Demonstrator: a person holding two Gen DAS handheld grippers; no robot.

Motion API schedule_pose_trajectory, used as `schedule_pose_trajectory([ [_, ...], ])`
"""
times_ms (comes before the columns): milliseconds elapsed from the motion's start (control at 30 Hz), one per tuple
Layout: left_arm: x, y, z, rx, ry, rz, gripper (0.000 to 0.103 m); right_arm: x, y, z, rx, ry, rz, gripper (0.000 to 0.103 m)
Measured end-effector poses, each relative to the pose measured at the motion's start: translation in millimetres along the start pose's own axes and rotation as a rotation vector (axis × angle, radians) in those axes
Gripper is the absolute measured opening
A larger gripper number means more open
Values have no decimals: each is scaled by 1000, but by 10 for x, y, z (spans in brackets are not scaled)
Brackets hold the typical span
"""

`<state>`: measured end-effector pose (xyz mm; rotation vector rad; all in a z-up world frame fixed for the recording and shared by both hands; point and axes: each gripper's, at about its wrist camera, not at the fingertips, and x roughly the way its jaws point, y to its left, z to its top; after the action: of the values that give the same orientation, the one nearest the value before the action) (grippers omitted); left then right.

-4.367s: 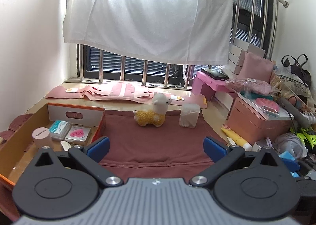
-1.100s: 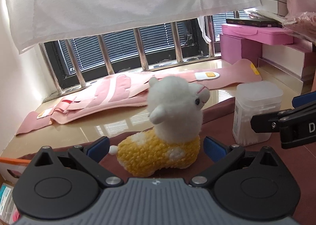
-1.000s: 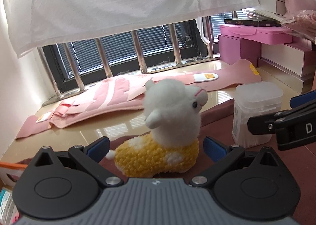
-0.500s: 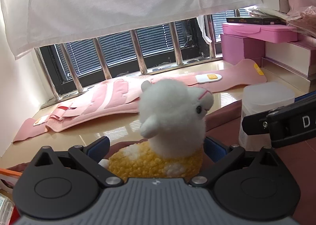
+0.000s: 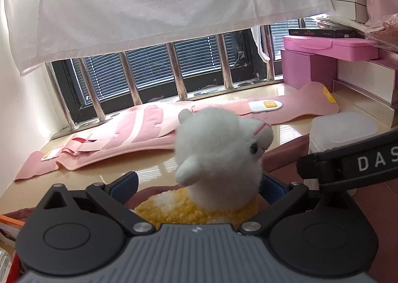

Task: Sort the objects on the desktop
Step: 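Close the left tool on the alpaca while the right tool grips the container, then lift the alpaca with the left tool while the right tool lifts the container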

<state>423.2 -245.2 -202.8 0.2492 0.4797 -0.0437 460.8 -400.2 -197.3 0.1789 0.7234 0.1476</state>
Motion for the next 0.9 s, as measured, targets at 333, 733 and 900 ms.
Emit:
schedule_pose_trajectory([
  [333,-16,-40,-14,17,-22,-37,85,40,34,-9,29,4,-38,103],
  [733,-24,-33,-15,1,-22,-50,66,16,82,-16,26,-7,-74,88],
  [900,-64,-63,-21,13,-25,-63,54,-10,122,-29,14,-10,-84,86],
])
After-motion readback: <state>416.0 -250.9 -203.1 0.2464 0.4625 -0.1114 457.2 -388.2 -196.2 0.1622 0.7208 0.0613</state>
